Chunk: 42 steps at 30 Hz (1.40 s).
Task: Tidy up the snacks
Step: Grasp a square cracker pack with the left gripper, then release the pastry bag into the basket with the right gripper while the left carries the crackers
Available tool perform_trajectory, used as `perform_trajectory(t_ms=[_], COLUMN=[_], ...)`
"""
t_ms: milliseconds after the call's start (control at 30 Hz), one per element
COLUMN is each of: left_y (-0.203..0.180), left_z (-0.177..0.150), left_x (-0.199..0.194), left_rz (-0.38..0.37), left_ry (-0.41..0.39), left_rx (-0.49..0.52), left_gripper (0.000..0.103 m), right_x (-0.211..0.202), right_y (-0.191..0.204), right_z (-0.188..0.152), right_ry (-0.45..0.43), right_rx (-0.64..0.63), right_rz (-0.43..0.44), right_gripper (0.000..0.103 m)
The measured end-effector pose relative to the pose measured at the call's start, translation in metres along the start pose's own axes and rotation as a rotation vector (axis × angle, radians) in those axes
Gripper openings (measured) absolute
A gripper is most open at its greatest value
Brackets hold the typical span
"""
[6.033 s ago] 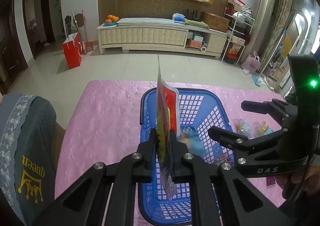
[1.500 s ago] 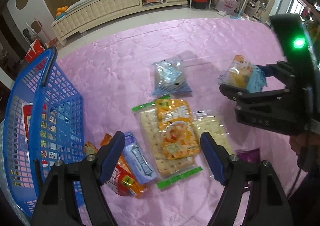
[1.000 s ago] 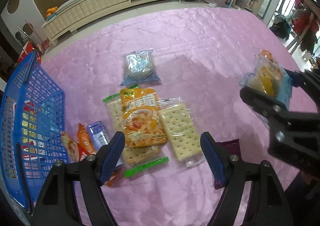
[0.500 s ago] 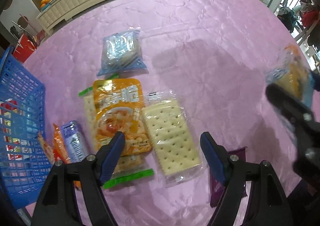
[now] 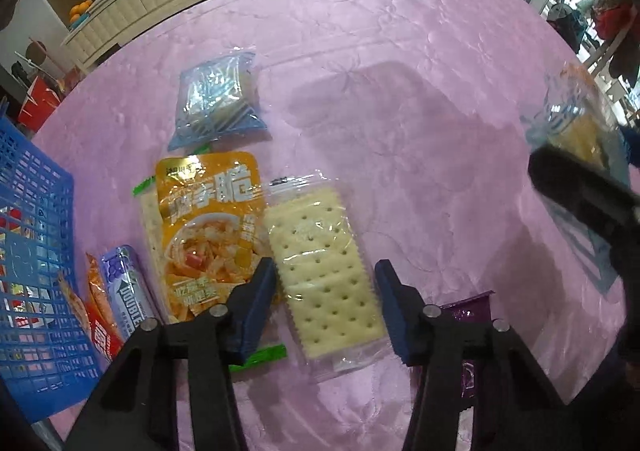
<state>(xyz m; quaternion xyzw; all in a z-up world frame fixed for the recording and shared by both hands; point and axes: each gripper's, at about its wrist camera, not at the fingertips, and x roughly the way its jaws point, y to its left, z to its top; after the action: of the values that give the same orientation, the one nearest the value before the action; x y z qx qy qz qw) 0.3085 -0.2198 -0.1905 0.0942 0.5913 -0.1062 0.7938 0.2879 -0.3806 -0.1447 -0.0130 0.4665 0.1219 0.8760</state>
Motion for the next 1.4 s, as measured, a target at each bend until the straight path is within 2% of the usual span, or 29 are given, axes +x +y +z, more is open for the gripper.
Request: perform_trajectory(t_ms=[333,433,800,1100,1267,1400], left_y=[0.032,0.038,0.076,0.133,0.175,0.205], left_z=[-0.014,-0.018,-0.052,-0.072,-0.087,-0.097], left_x=[-0.051,-0.073,-0.162,-0.218,-0.246,-0.258], left_rz=[-0.005,0.014,-0.021,-0.013,0.025,0.044], left_ry=[-0.110,-0.155,-0.312,-0.417,-0.476,-0.490], left_rx=[-0.040,-0.027,-0.060,-0.075,-0.087,-0.117], left_gripper=[0.047,0.047,0.047,0.047,0.047,0.047], right_x=[0.004,-0.008,-0.057,-0.099,-0.109,-0.107], right_y=[0.010,0.020,0.066,0.109,0.139,0.166], right_z=[0.000,0.002,0.016,0.038,0.052,0.059], right_ry=[0.040,0.017,-0.040,-0.122,-0.156,-0.165], right_rx=[-0.006,-0.007,-0.022,0.006,-0.018,-0.037], right_rz=[0.017,-0.012,0.024,0.058,0.056,0.080], right_gripper=[0.077,0.077,0.077,0.077,0.077,0.077])
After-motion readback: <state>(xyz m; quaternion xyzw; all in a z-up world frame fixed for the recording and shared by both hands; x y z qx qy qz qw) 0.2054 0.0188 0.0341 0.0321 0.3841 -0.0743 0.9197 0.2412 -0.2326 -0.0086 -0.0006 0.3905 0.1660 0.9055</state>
